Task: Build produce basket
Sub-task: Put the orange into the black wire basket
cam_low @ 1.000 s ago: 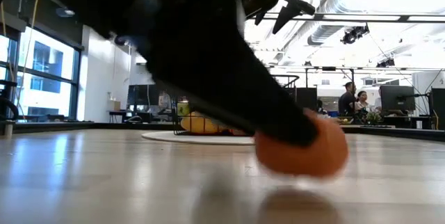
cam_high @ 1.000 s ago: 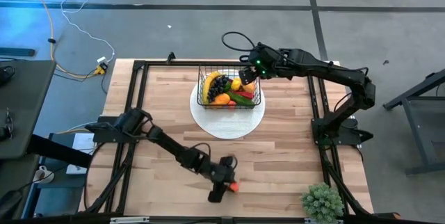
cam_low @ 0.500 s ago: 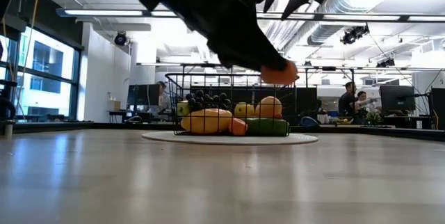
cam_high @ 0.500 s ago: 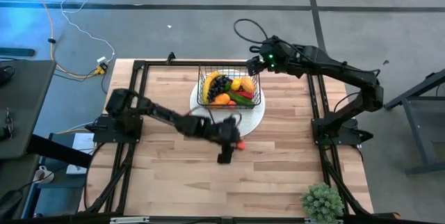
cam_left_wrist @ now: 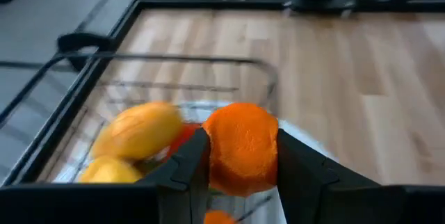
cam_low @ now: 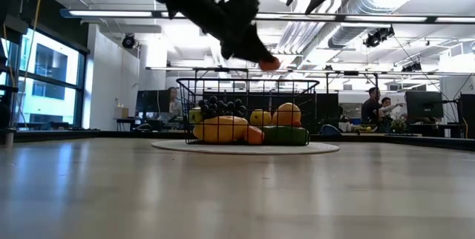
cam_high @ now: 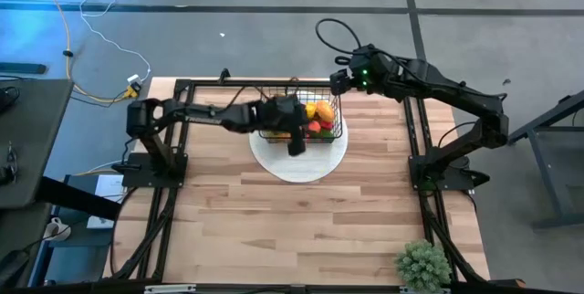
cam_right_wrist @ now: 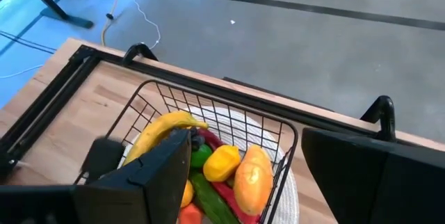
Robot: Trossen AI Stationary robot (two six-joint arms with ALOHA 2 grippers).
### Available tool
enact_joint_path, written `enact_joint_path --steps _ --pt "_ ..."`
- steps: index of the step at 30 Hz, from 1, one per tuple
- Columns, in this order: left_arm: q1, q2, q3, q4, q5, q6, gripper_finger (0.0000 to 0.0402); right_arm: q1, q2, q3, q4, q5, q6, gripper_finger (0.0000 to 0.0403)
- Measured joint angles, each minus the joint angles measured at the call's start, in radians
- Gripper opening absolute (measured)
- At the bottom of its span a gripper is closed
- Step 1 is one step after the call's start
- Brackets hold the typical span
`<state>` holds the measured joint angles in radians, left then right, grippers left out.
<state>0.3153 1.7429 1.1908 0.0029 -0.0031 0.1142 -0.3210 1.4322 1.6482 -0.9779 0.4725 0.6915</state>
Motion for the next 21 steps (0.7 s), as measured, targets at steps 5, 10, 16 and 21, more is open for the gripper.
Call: enact_joint_path --steps 5,10,16,21 --pt "0.088 0.016 0.001 -0.008 0.092 0.018 0.0115 0.0 0.001 0.0 0.002 0.017 0.012 0.0254" --pt "0.115 0.046 -0.001 -0.056 0.12 0.021 0.0115 0.0 0.001 0.0 -0.009 0.031 0.042 0.0254" --pt "0.117 0.07 -0.001 -0.093 0.157 0.011 0.0123 0.0 0.001 0.0 -0.026 0.031 0.046 0.0254" --pt "0.112 0.08 0.0 -0.095 0.156 -0.015 0.0157 0.0 0.002 0.0 -0.042 0.036 0.071 0.0254"
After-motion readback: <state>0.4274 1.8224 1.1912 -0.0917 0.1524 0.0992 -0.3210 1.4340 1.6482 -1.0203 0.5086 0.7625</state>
